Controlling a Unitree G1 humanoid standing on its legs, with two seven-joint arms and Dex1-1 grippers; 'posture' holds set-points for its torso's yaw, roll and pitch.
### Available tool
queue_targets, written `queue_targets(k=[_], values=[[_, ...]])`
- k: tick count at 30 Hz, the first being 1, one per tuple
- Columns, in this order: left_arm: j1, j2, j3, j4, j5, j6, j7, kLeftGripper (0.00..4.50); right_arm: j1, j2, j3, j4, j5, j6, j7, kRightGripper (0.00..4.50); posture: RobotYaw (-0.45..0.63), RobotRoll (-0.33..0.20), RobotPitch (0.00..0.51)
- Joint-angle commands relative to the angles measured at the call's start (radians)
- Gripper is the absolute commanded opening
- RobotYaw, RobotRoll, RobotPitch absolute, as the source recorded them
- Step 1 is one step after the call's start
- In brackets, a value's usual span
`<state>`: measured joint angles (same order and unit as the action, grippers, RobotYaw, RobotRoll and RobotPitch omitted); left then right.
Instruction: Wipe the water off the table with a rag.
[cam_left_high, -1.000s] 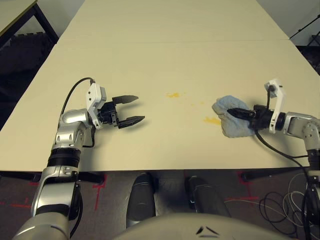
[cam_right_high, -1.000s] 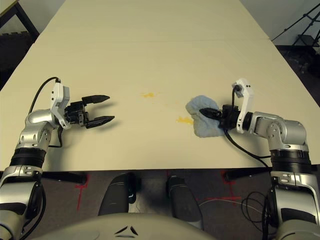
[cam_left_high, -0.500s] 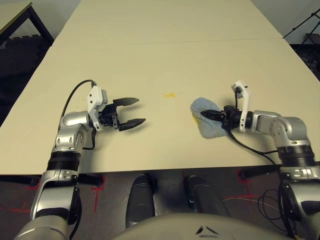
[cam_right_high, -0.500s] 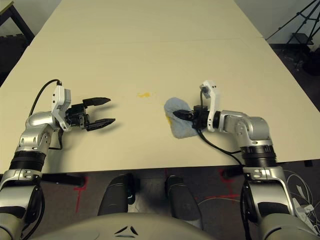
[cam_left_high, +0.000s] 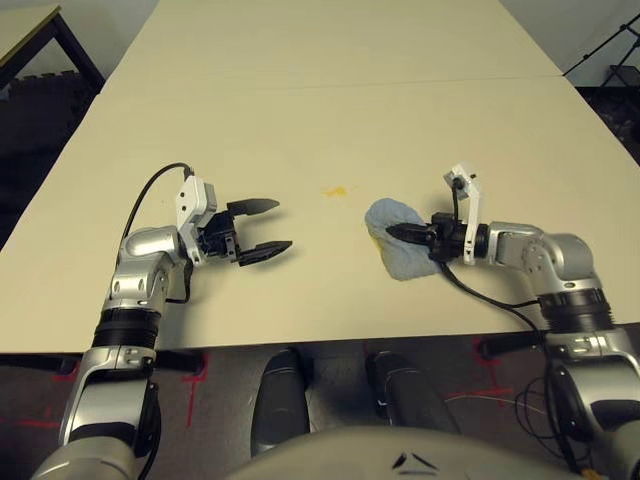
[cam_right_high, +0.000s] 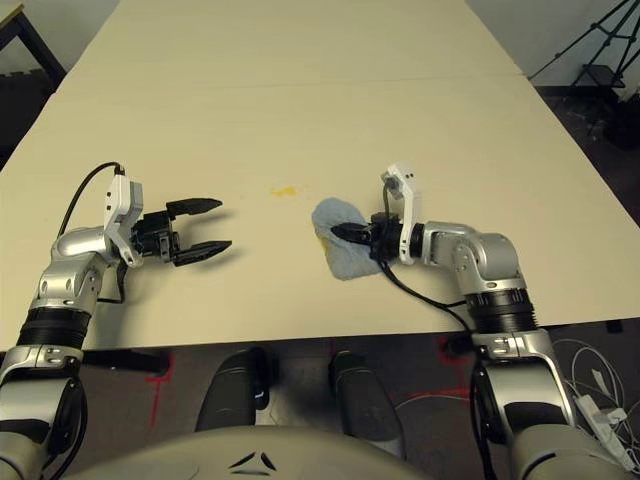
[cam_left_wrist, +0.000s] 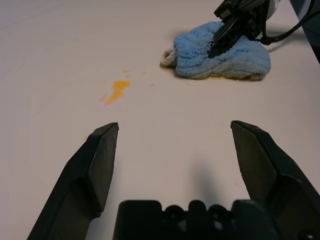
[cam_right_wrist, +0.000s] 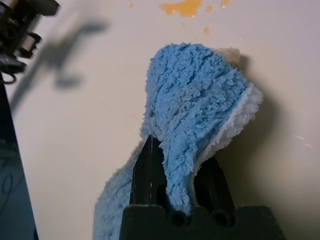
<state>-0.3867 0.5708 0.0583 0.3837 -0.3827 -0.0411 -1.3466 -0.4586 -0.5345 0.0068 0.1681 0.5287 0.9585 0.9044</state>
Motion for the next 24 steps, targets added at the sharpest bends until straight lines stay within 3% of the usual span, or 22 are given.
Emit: queue_targets(k=[1,7,13,19,24], values=[[-0.009,-0.001,-0.012,0.022,0.01,-0.013,-0.008,4.5,0.033,-0.069,-0.026,0.076,-0.036,-0.003,-0.006,0.12,0.11,0.0,0.159],[-0.024,-0.008,-0.018,0.049,0.013,-0.026,-0.016,4.5,0.008,-0.165,-0.089,0.157,-0.034,-0.053,0.008,0.12,0.08,0.0,0.157],[-0.037,-0.008,-0.021,0.07,0.018,-0.036,-0.022,4.5,-0.071,-0.185,-0.149,0.234,-0.022,-0.096,-0.012,0.12,0.08,0.0,0.16],[-0.048,-0.008,-0.023,0.085,0.022,-0.045,-0.022,4.5,-0.183,-0.091,-0.239,0.279,0.023,-0.133,-0.077,0.12,0.08,0.0,0.16],[-0.048,-0.009,-0.024,0.088,0.025,-0.052,-0.018,4.5,-0.263,0.026,-0.252,0.321,0.025,-0.142,-0.14,0.12,0.08,0.0,0.158]])
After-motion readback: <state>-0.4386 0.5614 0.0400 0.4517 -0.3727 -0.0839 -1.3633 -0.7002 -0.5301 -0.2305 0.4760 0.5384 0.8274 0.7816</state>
